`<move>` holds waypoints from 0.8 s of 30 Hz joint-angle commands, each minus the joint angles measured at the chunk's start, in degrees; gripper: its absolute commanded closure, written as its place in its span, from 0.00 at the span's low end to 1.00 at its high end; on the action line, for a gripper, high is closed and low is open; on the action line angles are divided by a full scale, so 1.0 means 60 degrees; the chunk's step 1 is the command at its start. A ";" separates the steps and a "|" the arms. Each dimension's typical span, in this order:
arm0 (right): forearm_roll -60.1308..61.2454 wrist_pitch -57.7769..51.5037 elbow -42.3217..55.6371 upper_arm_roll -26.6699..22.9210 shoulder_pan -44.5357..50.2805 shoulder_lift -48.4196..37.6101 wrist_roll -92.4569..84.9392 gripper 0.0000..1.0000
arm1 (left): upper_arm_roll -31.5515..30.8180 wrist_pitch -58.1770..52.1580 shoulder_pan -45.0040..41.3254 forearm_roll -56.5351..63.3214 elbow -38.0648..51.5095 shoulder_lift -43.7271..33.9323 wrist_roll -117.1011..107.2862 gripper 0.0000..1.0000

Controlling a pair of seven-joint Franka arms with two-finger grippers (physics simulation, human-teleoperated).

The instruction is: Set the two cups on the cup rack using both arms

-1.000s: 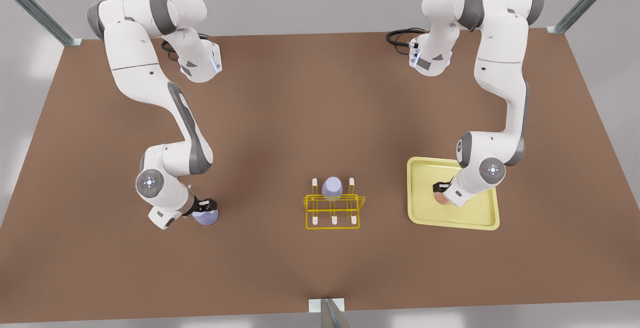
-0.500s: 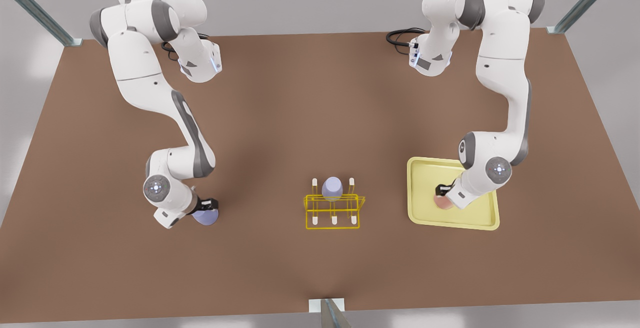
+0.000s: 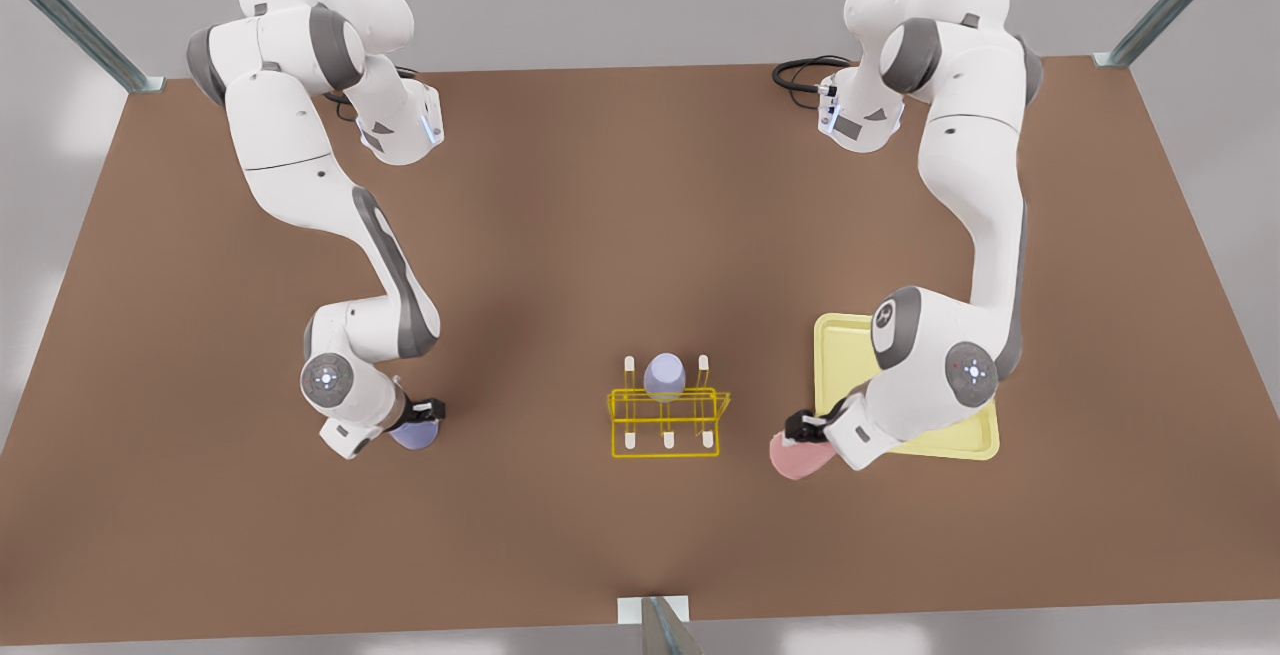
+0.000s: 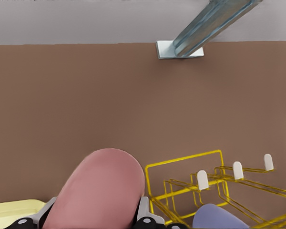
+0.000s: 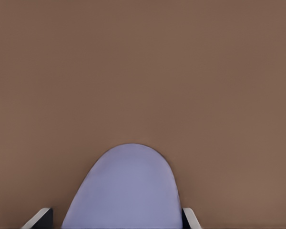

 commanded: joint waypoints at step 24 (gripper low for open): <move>0.0017 -0.0140 0.0012 0.0018 -0.0086 -0.0057 -0.0213 0.17 | -0.0399 -0.0137 -0.1016 -0.0266 0.0526 0.0884 -0.3118 0.00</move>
